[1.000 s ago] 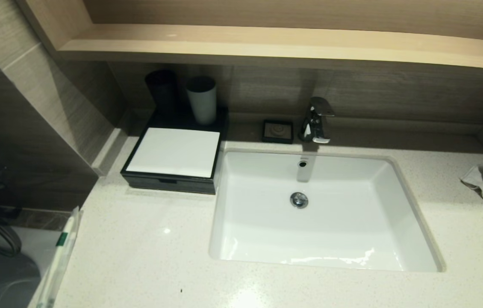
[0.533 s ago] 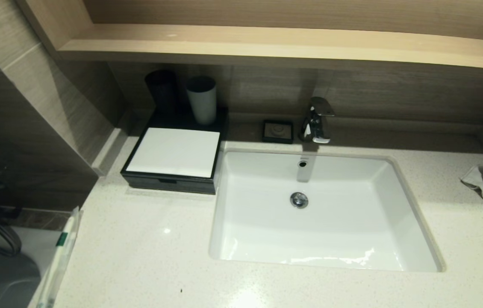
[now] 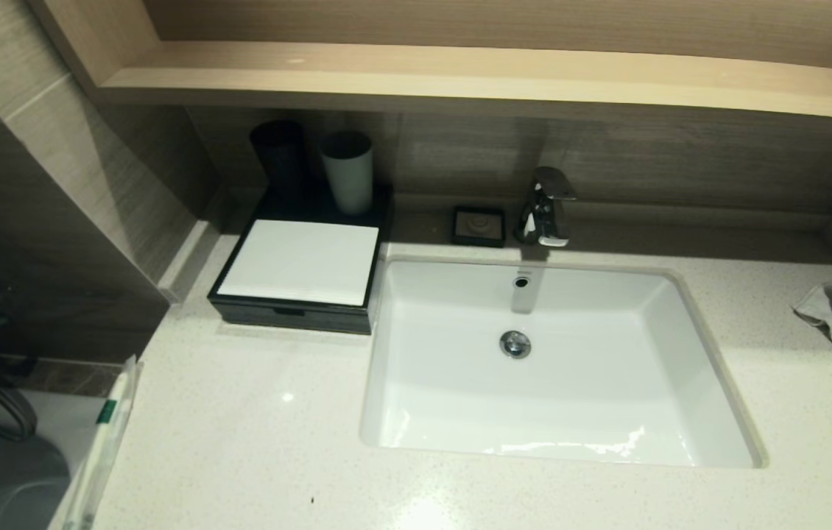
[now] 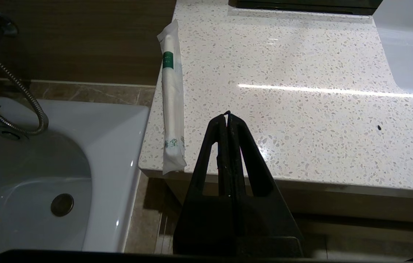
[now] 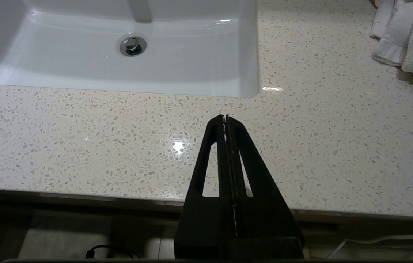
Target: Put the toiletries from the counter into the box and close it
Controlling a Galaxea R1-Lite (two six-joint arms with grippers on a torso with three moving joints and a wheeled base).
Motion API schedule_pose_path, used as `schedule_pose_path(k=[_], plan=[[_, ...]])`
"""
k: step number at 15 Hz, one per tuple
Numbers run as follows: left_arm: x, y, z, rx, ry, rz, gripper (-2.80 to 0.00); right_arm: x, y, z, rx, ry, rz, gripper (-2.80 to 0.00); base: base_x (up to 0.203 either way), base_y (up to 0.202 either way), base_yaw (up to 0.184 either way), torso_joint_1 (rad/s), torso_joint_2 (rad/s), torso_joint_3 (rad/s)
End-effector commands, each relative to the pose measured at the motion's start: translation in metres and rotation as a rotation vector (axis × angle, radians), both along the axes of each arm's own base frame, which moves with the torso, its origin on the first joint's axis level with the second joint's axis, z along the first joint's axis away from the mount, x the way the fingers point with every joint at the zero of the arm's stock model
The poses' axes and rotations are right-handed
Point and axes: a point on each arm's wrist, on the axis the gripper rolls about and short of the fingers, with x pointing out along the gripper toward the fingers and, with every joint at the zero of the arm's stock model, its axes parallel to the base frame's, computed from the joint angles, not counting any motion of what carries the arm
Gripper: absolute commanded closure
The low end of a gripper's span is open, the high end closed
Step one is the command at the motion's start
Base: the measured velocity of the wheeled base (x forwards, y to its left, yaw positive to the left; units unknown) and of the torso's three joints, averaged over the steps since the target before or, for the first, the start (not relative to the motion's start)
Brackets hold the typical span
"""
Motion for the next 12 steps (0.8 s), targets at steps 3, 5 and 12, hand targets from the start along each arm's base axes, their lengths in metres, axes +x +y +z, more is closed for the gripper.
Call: schedule_pose_path(k=[3, 5, 12], plan=[[0.0, 0.0, -0.0001, 0.0, 0.0, 0.0, 0.0, 0.0001, 0.0, -0.0003, -0.01, 0.0, 0.0, 0.0, 0.0, 0.0, 0.0, 0.0, 0.0, 0.0], [0.0, 0.0, -0.0001, 0.0, 0.0, 0.0, 0.0, 0.0001, 0.0, -0.0004, -0.002, 0.002, -0.001, 0.0, 0.0, 0.0, 0.0, 0.0, 0.0, 0.0], [0.0, 0.0, -0.0001, 0.0, 0.0, 0.0, 0.0, 0.0, 0.0, 0.0, -0.008, 0.0, 0.0, 0.0, 0.0, 0.0, 0.0, 0.0, 0.0, 0.0]])
